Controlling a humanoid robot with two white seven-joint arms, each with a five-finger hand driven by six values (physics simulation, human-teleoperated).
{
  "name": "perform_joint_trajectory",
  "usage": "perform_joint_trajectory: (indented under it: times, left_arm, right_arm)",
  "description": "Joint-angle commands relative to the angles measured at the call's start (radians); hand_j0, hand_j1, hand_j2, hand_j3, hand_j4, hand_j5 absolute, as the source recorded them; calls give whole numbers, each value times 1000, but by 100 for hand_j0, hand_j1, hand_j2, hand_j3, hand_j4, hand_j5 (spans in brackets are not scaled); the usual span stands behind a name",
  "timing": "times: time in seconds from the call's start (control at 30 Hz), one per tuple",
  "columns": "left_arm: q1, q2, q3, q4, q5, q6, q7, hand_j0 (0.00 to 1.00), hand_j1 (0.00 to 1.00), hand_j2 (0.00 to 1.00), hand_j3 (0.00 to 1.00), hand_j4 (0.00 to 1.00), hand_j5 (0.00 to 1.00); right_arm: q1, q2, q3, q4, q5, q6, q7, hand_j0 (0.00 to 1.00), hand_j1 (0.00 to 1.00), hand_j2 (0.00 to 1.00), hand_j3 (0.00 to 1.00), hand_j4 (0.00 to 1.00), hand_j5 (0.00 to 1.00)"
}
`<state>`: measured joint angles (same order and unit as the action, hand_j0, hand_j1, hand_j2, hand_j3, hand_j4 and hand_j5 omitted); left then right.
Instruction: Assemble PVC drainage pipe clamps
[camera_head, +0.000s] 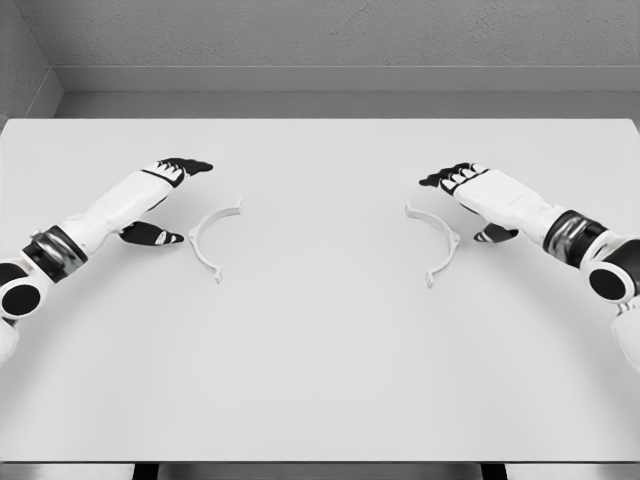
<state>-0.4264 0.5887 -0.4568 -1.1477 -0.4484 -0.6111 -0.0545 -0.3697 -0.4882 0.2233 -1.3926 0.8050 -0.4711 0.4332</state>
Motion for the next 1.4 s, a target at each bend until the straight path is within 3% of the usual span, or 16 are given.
perform_joint_trajectory:
  times: [0.0, 0.37, 0.9, 1.23, 1.37]
  left_arm:
    - [0, 0, 0, 3, 7, 0, 1, 100, 100, 100, 100, 100, 100]
    - [-5, -32, -3, 32, 7, 0, 1, 100, 100, 100, 100, 100, 100]
    - [3, -87, -25, -6, -1, 0, 1, 100, 100, 100, 100, 100, 100]
    - [2, -70, -19, -21, 1, 0, 1, 100, 100, 100, 100, 100, 100]
    - [-2, -24, -17, -15, 7, 0, 1, 100, 100, 100, 100, 100, 100]
  right_arm:
    - [0, 5, -1, 4, 0, 2, -1, 100, 100, 100, 100, 100, 100]
    - [0, 17, 24, -23, 0, 3, 1, 100, 100, 100, 100, 100, 100]
    - [2, 34, 45, -57, 2, 40, 7, 100, 100, 100, 100, 100, 100]
    - [6, 33, 67, -97, 0, 55, 7, 100, 100, 100, 100, 100, 100]
    - [8, 33, 80, -121, 0, 69, 18, 100, 100, 100, 100, 100, 100]
